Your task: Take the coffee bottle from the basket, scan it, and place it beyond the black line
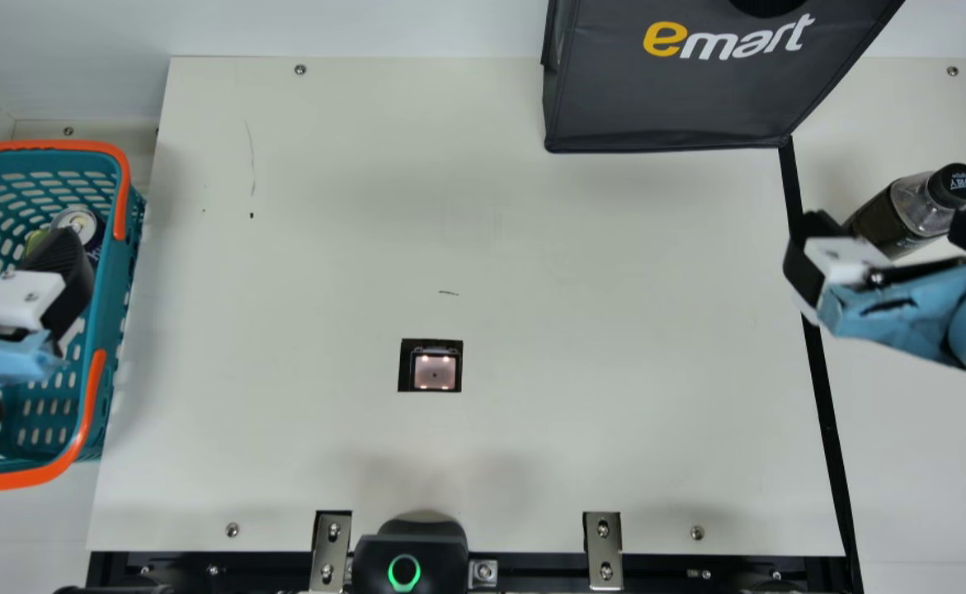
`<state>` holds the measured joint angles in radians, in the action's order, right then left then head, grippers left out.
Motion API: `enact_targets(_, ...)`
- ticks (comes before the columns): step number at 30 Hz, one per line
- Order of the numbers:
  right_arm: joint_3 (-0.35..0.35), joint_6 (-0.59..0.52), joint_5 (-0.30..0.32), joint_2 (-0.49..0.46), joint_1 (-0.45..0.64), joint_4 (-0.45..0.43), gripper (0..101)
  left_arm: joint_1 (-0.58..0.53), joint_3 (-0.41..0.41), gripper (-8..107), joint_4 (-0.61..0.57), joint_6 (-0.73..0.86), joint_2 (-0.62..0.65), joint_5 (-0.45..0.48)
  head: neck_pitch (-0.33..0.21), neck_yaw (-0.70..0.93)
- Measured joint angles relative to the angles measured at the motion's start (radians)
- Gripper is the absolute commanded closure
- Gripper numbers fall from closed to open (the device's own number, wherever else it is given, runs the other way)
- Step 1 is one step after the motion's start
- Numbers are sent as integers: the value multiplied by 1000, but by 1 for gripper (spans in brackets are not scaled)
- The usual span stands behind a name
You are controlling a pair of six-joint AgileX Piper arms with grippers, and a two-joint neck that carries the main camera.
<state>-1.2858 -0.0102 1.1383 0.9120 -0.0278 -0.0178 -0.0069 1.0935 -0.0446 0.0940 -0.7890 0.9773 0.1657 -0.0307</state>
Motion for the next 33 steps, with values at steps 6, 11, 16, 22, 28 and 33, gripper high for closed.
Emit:
enact_targets(6,46,-21,45,-102,12,3,10,-10,52,9,9,-24,16,106,0,0)
enact_targets(11,69,-29,89,-171,16,5,10,-18,95,9,17,-41,30,191,0,0)
enact_targets(16,69,-29,84,-174,16,5,10,-20,109,9,19,-45,32,237,-2,0)
enact_targets(22,69,-29,84,-174,16,5,10,-20,109,9,19,-45,32,234,-2,0)
enact_targets(28,69,-29,84,-174,16,5,10,-20,109,9,19,-45,32,236,0,0)
enact_targets(33,69,-29,84,-174,16,5,10,-20,109,9,19,-45,32,236,-2,0)
